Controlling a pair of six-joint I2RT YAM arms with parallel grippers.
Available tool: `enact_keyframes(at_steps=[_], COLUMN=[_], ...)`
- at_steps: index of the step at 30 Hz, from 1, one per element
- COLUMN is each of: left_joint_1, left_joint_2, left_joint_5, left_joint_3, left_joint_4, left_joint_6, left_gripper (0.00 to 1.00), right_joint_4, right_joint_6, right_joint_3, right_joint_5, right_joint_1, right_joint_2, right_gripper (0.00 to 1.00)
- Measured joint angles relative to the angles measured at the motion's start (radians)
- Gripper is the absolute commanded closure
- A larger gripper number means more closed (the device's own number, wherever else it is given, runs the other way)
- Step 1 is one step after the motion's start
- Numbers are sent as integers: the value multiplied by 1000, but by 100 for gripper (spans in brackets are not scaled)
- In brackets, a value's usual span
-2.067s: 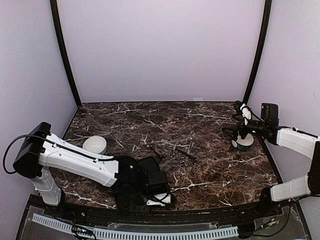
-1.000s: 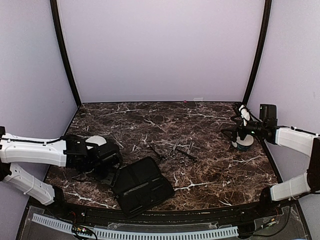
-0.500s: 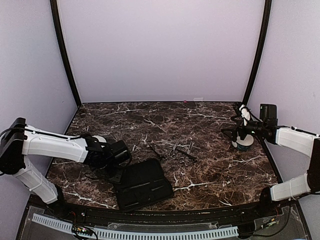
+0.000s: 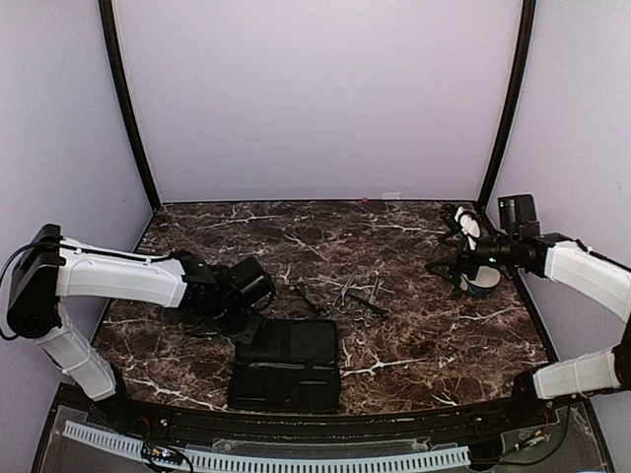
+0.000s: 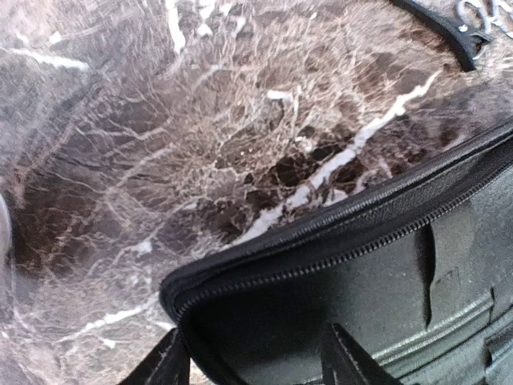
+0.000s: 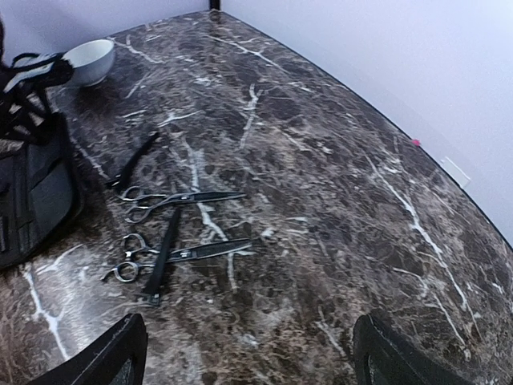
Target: Sort the hair-cutting tools
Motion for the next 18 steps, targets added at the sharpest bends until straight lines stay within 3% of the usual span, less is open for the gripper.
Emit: enact_keyframes(at_steps=[2,3,4,5,11,18], left_joint_1=[0,0,0,0,13,23], left_joint_2=[-26,-48,-69,-98,-213,-207], left_joint_5=[-5,-11,-19,-31,-81,-93], left_joint_3=[8,21,38,64,368,769], left_joint_4=[-21,-40,-57,-76,-178,-222], left_joint_6=[10,18,25,37,27,-19], left_gripper=[36,24,5,2,1,1], right_joint_4=[-82,-114,-145,-165,-122,-116], right_joint_6=[-26,-29,-29,-26,47,71], right_joint_3=[3,8,15,22,-25,-102], right_joint_5=[6,7,9,10,16,56], right_joint_1=[34,39,40,40,40,40], right_joint_2=[-57,-82,-111,-140,-274,-264], right_gripper=[10,10,9,8,6,6])
